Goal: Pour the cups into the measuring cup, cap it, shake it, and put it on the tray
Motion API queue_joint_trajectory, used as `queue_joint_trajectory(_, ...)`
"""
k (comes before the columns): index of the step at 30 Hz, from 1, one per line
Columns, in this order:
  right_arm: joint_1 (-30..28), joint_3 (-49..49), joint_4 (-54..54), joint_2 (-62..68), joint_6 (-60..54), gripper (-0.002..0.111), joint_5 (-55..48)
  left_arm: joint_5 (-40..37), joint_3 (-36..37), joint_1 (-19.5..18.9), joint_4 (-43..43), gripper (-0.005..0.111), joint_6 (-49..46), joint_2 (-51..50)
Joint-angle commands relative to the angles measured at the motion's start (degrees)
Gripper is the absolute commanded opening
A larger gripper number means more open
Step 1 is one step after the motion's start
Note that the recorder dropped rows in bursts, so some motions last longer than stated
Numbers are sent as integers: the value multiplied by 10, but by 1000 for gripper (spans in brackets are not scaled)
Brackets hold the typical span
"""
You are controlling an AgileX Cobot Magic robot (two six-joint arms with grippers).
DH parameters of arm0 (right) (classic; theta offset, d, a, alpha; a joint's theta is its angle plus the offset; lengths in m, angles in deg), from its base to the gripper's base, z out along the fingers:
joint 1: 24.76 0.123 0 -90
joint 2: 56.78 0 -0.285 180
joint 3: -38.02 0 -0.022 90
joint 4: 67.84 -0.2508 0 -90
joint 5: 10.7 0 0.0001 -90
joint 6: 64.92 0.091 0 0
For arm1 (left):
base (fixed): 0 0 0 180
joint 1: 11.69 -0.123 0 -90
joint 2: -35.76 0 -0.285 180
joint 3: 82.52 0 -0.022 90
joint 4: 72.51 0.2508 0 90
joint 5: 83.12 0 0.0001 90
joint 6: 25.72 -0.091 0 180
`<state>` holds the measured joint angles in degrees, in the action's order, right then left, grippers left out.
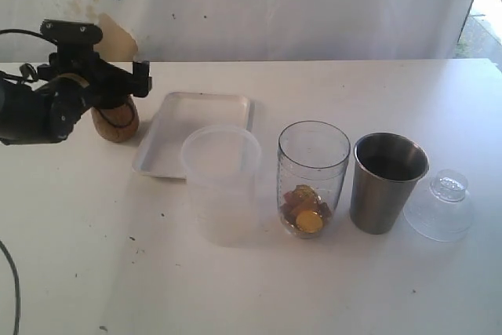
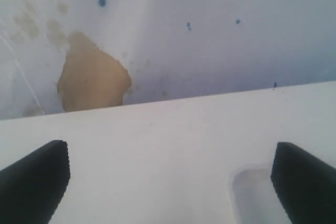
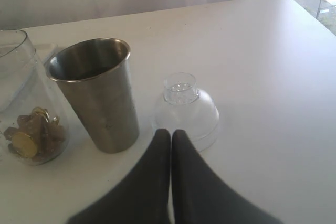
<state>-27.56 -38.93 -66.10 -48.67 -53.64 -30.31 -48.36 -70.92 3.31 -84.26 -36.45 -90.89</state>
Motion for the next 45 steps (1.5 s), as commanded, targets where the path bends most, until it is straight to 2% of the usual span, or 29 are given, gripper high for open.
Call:
queue_joint_trajectory(1,1,-3,4,-3,0,0,4,-50,-1,0,-20,102,-6,60)
queue_joint_trajectory(4,1,-3,4,-3,0,0,4,-78,-1,1,-69,101,-6,104)
queue_joint_trajectory(6,1,-3,4,-3,0,0,4,-92,-1,1,-88,93,-6,134)
queue_joint_trajectory(8,1,-3,4,-3,0,0,4,-111,-1,1,-105,78,-6,166)
queue_joint_trajectory(13,1,-3,4,-3,0,0,4,-187,-1,1,-102,16,-55,245)
queue_joint_trajectory(15,1,-3,4,-3,0,0,4,-236,-1,1,-102,0,-78,277)
queue_joint_trajectory(29,1,-3,4,-3,0,0,4,-459,4,1,-101,0,-88,506)
queue_joint_trajectory(45,1,-3,3,-3,0,0,4,-449,216,1,-101,0,-87,837)
